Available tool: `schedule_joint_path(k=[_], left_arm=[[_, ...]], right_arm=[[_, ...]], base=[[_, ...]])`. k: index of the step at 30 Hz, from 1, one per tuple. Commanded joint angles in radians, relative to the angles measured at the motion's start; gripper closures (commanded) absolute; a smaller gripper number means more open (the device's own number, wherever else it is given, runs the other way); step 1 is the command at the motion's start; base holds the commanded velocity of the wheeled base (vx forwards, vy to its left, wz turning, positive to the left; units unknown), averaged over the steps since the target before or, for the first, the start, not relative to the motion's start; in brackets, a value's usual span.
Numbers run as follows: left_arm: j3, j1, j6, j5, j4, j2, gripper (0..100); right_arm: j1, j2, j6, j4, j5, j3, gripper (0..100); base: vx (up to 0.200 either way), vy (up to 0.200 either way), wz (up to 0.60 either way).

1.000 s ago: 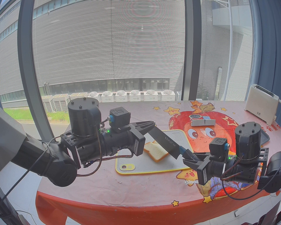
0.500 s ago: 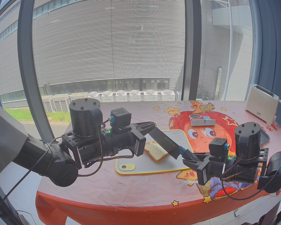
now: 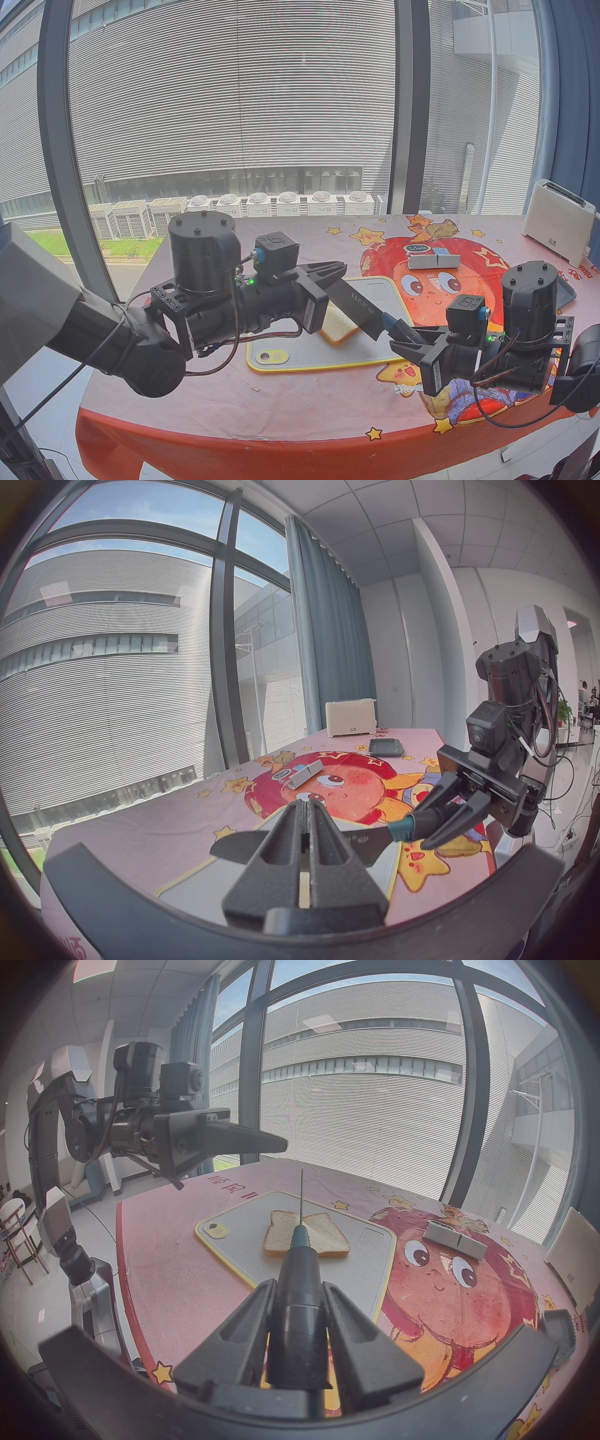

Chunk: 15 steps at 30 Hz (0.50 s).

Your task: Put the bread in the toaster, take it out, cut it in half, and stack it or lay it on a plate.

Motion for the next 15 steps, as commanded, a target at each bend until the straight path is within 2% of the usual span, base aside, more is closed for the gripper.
schedule_joint_path(k=[1,7,11,15], left_arm=[[-0.068,0.0,0.0,0.0,0.0,0.059,100],[-0.084,-0.002,0.005,-0.002,-0.011,0.082,100],[-0.094,0.0,-0.003,-0.002,-0.08,0.082,100],[-0.092,0.007,-0.003,-0.002,-0.077,0.075,100]], right_arm=[[-0.004,-0.002,0.0,0.001,-0.001,0.0,100],[-0.005,-0.008,0.0,0.01,-0.001,-0.002,100],[-0.005,-0.014,-0.002,0.01,0.001,-0.008,100],[-0.002,-0.012,-0.003,0.014,0.001,-0.057,100]], base=[[0.0,0.0,0.0],[0.0,0.0,0.0],[0.0,0.0,0.0],[0.0,0.0,0.0]])
